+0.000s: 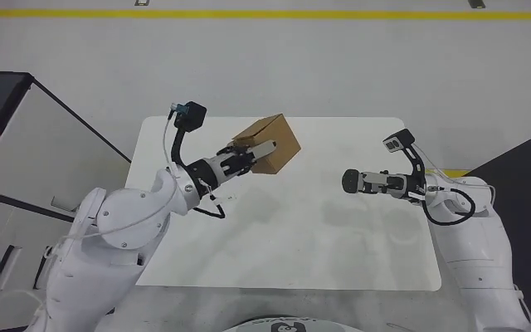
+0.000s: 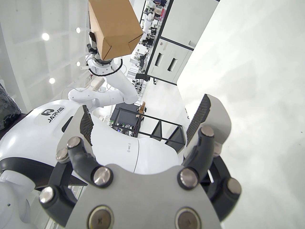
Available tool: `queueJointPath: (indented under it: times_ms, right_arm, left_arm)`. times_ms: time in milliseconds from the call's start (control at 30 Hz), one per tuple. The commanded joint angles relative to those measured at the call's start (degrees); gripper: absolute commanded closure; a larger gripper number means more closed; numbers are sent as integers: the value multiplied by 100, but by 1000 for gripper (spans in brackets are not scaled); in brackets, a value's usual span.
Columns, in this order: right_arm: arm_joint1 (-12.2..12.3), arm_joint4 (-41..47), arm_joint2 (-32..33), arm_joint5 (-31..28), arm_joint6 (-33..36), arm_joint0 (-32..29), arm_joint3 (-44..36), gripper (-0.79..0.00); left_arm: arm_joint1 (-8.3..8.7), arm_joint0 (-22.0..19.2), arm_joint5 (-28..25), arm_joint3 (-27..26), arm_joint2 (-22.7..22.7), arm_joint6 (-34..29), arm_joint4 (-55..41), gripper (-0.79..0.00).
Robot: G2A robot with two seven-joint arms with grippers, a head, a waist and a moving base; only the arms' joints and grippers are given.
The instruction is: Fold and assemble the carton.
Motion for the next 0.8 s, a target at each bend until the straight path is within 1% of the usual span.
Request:
queueJointPath:
  times_ms: [0, 233, 267, 300, 367, 433, 567, 633, 700, 767]
  right_arm:
    - [0, 0, 0, 0, 0, 0, 0, -785]
    - [0, 0, 0, 0, 0, 0, 0, -785]
    - [0, 0, 0, 0, 0, 0, 0, -785]
    - [0, 0, 0, 0, 0, 0, 0, -785]
    - [0, 0, 0, 0, 0, 0, 0, -785]
    - [0, 0, 0, 0, 0, 0, 0, -785]
    - [0, 0, 0, 0, 0, 0, 0, -785]
    - [0, 0, 0, 0, 0, 0, 0, -785]
    - [0, 0, 0, 0, 0, 0, 0, -785]
    - [0, 0, 0, 0, 0, 0, 0, -785]
  left_arm:
    - [23, -15, -405, 64, 32, -160, 217, 0]
    - [23, -15, -405, 64, 32, -160, 217, 0]
    - [37, 10, -527, 100, 60, -144, 469, 0]
    - [57, 30, -752, 122, 145, -230, 775, 0]
    - [65, 9, -1230, 222, 231, -308, 853, 0]
    - [92, -125, -1904, 368, 302, -514, 1212, 0]
    - [91, -364, -2818, 729, 389, -346, 1556, 0]
    - [87, -500, -3436, 903, 478, -330, 1572, 0]
    - [86, -652, -3832, 1057, 534, -397, 1658, 0]
    - [83, -727, -3901, 1119, 549, -405, 1758, 0]
